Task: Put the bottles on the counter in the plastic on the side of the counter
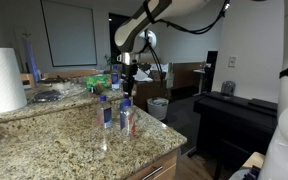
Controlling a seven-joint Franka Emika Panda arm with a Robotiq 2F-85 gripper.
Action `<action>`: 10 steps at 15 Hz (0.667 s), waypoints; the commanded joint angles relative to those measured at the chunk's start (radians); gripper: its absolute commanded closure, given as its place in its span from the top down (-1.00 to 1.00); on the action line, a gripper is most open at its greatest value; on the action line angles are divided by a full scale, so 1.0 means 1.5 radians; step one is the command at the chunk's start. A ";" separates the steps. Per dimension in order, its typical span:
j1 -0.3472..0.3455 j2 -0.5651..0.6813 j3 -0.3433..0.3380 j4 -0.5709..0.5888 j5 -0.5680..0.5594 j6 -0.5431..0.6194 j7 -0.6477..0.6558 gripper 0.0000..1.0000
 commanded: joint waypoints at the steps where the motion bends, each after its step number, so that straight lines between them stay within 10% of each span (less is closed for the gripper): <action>1: -0.002 -0.010 0.002 -0.015 0.016 0.006 -0.024 0.50; 4: -0.003 -0.006 0.005 -0.013 0.025 0.010 -0.029 0.86; 10: -0.002 0.000 0.007 -0.011 0.031 0.008 -0.021 -0.06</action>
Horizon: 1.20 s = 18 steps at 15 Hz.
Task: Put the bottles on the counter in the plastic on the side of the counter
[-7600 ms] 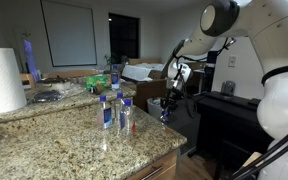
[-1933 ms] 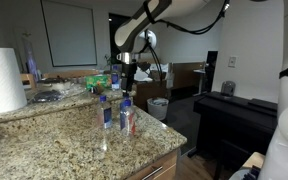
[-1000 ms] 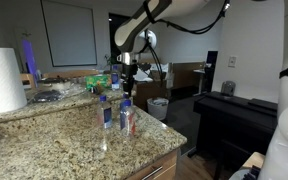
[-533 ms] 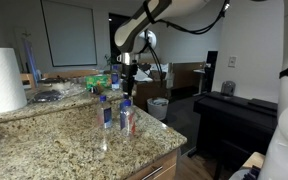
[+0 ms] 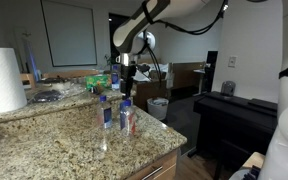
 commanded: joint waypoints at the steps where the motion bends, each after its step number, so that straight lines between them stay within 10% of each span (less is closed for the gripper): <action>1: -0.003 -0.010 -0.001 -0.011 0.009 0.002 -0.021 -0.20; 6: -0.008 -0.030 -0.009 -0.018 0.006 0.004 -0.025 -0.81; 18: -0.161 0.033 -0.158 0.083 0.106 0.010 0.025 -0.81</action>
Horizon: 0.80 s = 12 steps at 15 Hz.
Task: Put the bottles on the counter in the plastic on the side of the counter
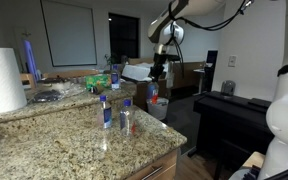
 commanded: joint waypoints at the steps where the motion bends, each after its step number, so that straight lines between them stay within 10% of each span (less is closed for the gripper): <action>1: -0.046 0.056 -0.030 0.020 0.039 0.013 0.036 -0.81; 12: -0.092 0.221 0.037 0.020 0.205 0.015 0.140 -0.81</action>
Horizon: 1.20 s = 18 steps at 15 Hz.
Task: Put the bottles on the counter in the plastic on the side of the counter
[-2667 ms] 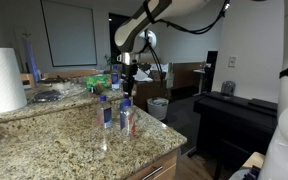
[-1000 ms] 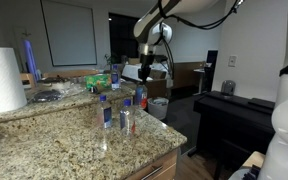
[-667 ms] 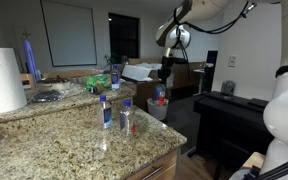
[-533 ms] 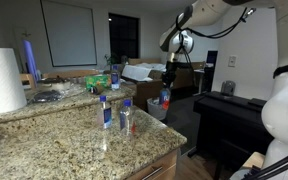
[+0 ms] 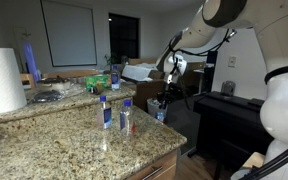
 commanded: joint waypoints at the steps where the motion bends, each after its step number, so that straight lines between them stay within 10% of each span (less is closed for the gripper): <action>1: -0.011 0.026 0.046 0.019 0.057 0.006 0.019 -0.81; 18: 0.000 0.080 0.006 0.057 -0.033 0.015 0.132 -0.81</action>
